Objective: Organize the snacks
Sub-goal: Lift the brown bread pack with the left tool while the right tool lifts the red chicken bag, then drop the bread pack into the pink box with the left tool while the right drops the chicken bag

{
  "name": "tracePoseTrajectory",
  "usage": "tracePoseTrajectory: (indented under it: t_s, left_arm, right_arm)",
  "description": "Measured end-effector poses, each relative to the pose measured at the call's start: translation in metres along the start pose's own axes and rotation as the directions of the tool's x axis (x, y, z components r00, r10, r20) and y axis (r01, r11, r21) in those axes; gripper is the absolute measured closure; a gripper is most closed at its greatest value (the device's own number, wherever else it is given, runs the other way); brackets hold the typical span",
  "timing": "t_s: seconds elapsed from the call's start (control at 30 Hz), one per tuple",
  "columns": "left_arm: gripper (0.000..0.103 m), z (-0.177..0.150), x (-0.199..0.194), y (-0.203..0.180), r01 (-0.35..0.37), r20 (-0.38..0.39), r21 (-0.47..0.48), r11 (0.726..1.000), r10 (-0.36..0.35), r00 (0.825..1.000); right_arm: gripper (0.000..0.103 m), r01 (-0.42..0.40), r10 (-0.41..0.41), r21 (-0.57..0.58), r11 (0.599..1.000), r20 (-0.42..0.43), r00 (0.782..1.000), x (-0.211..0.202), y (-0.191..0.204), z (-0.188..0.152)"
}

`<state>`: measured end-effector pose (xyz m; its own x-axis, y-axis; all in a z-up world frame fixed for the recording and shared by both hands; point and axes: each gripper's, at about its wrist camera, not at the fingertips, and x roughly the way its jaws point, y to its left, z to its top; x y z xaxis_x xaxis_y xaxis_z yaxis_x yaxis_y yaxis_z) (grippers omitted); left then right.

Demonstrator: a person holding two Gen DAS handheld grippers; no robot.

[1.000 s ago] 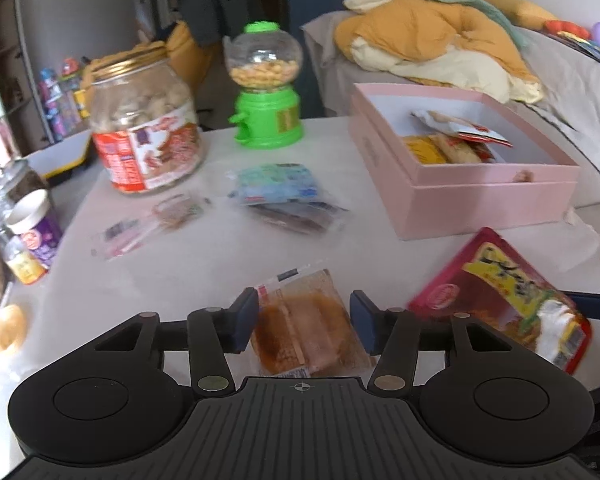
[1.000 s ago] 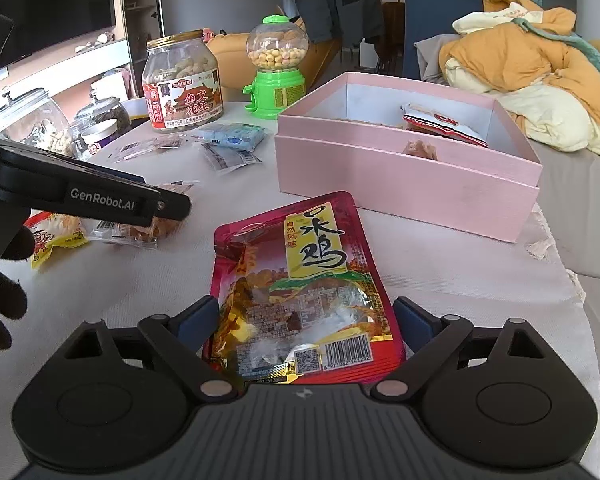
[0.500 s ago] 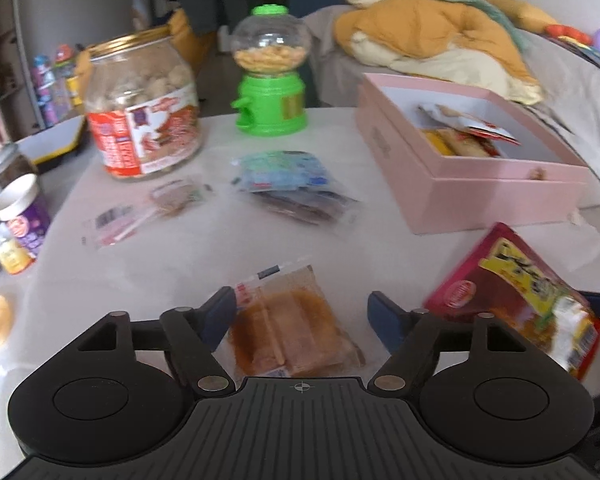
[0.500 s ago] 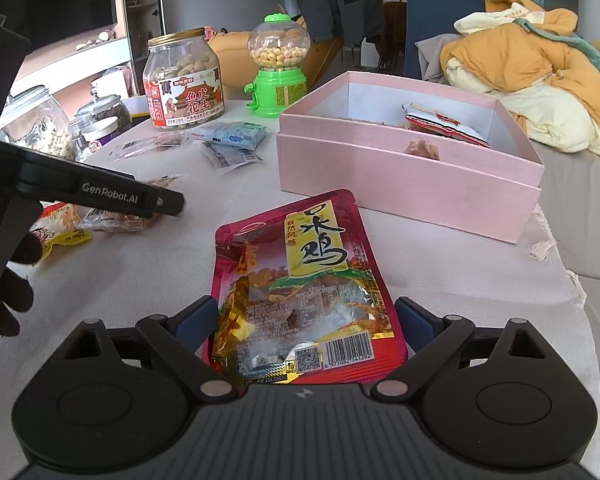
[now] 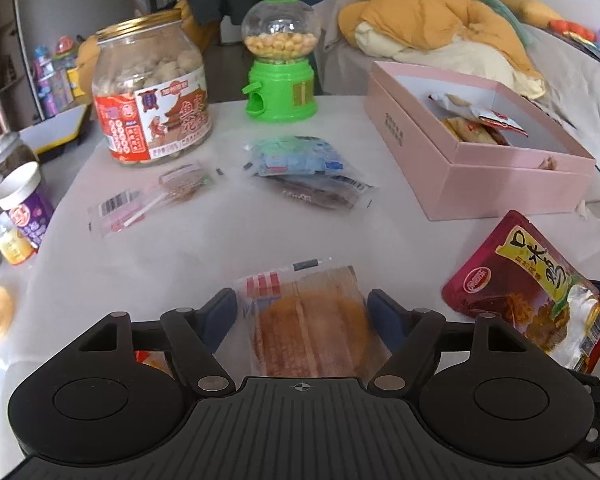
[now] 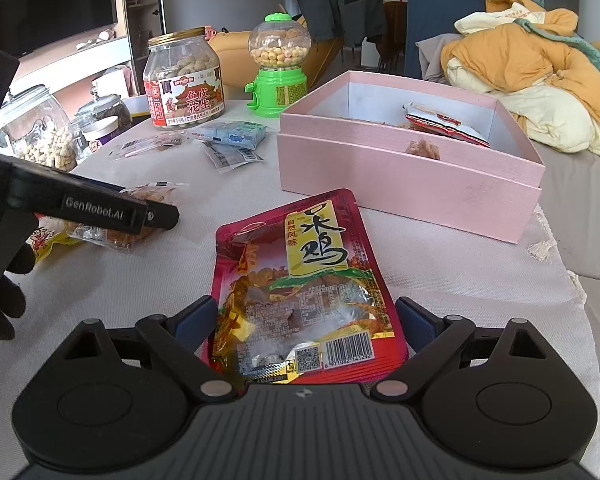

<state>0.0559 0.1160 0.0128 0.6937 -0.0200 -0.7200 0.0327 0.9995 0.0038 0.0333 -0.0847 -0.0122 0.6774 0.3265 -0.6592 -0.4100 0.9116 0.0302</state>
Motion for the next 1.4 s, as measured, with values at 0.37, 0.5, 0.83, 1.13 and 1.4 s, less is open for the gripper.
tracePoseTrajectory:
  t_s: [0.37, 0.5, 0.83, 1.13, 1.4]
  left_arm:
    - [0.042, -0.015, -0.019, -0.014, 0.091, 0.022, 0.005, 0.996, -0.091, 0.996]
    - [0.042, -0.027, -0.029, -0.019, 0.106, 0.026, 0.016, 0.994, -0.107, 0.994]
    - [0.042, -0.033, -0.033, -0.024, 0.104, 0.025, 0.037, 0.994, -0.105, 0.994]
    - [0.042, -0.035, -0.038, -0.041, 0.166, 0.015, 0.051, 0.985, -0.167, 0.986]
    - [0.046, -0.022, -0.064, -0.067, 0.201, 0.081, 0.094, 0.975, -0.209, 0.975]
  right_arm:
    - [0.000, -0.026, 0.022, -0.054, 0.998, -0.081, 0.996, 0.009, 0.001, 0.009]
    - [0.000, -0.056, 0.047, -0.065, 0.996, -0.132, 0.990, 0.016, -0.003, 0.023]
    - [0.018, 0.009, -0.013, -0.042, 0.999, -0.094, 0.995, 0.032, -0.005, 0.039]
    - [0.034, -0.007, 0.006, -0.009, 1.000, -0.102, 0.995, -0.006, -0.022, 0.020]
    - [0.038, 0.012, -0.012, -0.001, 1.000, -0.100, 0.995, -0.049, -0.053, -0.006]
